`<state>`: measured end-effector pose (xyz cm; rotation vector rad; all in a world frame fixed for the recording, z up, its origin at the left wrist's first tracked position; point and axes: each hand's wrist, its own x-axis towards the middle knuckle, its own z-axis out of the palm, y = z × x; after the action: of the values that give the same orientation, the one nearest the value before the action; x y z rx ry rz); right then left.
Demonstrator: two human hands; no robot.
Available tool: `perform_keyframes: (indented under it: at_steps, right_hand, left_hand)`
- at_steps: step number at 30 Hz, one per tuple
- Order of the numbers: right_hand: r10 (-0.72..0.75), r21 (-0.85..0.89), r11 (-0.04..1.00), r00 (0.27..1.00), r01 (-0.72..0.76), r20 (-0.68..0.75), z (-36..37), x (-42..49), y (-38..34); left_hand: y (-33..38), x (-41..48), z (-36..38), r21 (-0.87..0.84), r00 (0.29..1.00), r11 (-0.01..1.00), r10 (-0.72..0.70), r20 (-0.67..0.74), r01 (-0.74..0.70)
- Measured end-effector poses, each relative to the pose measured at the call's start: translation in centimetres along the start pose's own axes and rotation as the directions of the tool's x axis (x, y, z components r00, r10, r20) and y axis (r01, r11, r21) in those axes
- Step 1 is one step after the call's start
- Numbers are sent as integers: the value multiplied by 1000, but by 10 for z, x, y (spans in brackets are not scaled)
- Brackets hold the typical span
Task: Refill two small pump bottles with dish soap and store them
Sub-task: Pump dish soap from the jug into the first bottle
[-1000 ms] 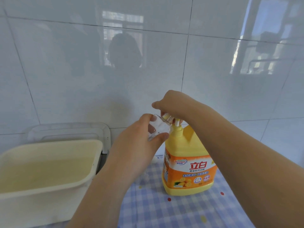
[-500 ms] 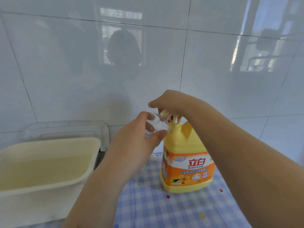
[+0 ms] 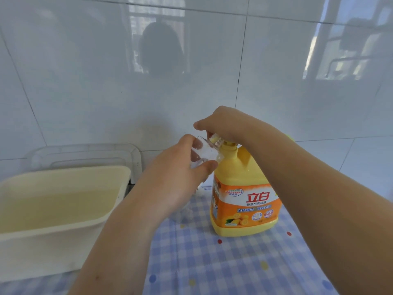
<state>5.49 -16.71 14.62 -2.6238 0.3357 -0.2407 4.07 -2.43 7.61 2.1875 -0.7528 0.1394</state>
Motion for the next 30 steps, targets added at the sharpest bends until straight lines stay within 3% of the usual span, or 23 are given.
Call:
perform_keyframes:
  at_steps: [12, 19, 25, 30]
  right_hand:
    - [-10, 24, 1000, 1000, 10, -16, 0, 3, 1]
    - [12, 26, 1000, 1000, -11, -19, -11, 2, -3]
    - [73, -30, 997, 995, -72, 63, -13, -2, -9]
    - [97, -33, 995, 990, -94, 106, -13, -7, -13]
  left_hand:
    - [3, 0, 1, -8, 999, 1000, 10, -36, -11]
    - [6, 1, 0, -149, 998, 989, -11, -61, 2]
    - [6, -1, 0, -31, 995, 999, 14, -98, -17]
    - [7, -2, 0, -30, 996, 999, 14, -92, -17]
